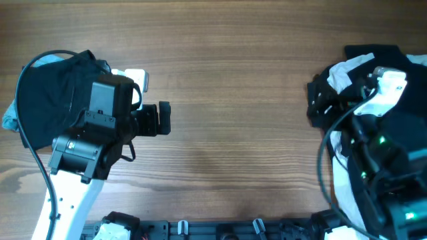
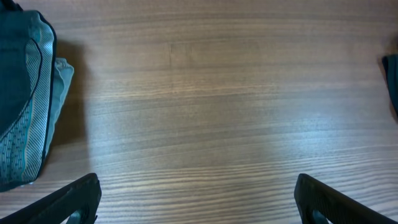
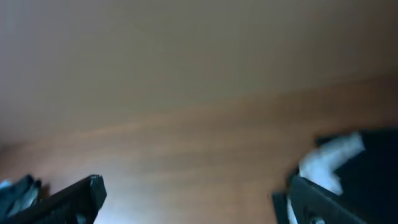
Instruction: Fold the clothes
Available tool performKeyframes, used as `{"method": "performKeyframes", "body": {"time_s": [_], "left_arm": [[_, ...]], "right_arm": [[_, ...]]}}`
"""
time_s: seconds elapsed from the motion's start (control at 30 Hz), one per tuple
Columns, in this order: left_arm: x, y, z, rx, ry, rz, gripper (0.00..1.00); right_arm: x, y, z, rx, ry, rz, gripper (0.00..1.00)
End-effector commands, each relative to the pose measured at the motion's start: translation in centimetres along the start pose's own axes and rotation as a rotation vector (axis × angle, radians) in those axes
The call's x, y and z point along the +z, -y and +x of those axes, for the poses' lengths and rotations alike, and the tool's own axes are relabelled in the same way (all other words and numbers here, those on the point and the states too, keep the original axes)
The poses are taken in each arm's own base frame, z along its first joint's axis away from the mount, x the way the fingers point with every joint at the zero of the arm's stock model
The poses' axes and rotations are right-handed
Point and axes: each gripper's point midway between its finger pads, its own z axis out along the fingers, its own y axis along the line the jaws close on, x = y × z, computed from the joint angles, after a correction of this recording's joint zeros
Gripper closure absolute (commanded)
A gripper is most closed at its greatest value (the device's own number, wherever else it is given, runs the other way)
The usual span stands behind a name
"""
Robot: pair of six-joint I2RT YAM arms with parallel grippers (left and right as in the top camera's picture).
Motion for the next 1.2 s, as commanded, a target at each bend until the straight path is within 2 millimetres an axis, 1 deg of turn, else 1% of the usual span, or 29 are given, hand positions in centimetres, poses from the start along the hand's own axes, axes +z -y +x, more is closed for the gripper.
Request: {"method": "performKeyframes", "body": {"time_s": [0.0, 0.03, 0.07, 0.1, 0.13, 0.23, 0.3, 0.37, 0.43, 0.53, 0.67, 1.17], "left_arm": [[0.1, 0.1, 0.1, -0.008, -0.003, 0.000, 0.00], [0.1, 0.1, 0.1, -0.008, -0.003, 0.000, 0.00], [0.1, 0.1, 0.1, -0.008, -0.003, 0.000, 0.00], [0.1, 0.1, 0.1, -0.008, -0.003, 0.000, 0.00], [0.1, 0.1, 0.1, -0.008, -0.003, 0.000, 0.00], [0.1, 0.1, 0.1, -0.008, -0.003, 0.000, 0.00], [0.1, 0.1, 0.1, -0.008, -0.003, 0.000, 0.00], [0.1, 0.1, 0.1, -0.008, -0.003, 0.000, 0.00], [0.1, 0.1, 0.1, -0.008, -0.003, 0.000, 0.00], [0.1, 0.1, 0.1, -0.008, -0.003, 0.000, 0.00], [0.1, 0.1, 0.1, -0.008, -0.003, 0.000, 0.00], [0.1, 0.1, 0.1, -0.008, -0.003, 0.000, 0.00]], "right_arm": [[0.1, -0.5, 3.0, -0.215, 0.063, -0.087, 0.00], [0.3, 0.2, 4.5, -0.209, 0.069, -0.080, 0.00], [0.4, 1.3, 6.7, -0.204, 0.073, -0.061, 0.00], [0.2, 2.3, 8.3, -0.198, 0.090, -0.045, 0.00], [0.0, 3.0, 9.4, -0.192, 0.109, -0.037, 0.00], [-0.7, 4.6, 11.7, -0.180, 0.175, -0.023, 0.00], [-0.6, 5.5, 13.2, -0.176, 0.187, -0.004, 0.00], [0.3, 6.1, 15.5, -0.171, 0.186, -0.006, 0.00], [1.0, 6.4, 16.7, -0.125, 0.216, -0.015, 0.00], [1.5, 6.6, 17.5, -0.120, 0.227, -0.017, 0.00], [1.7, 6.6, 17.3, -0.125, 0.267, -0.025, 0.00], [1.8, 6.6, 17.4, -0.124, 0.261, -0.023, 0.00]]}}
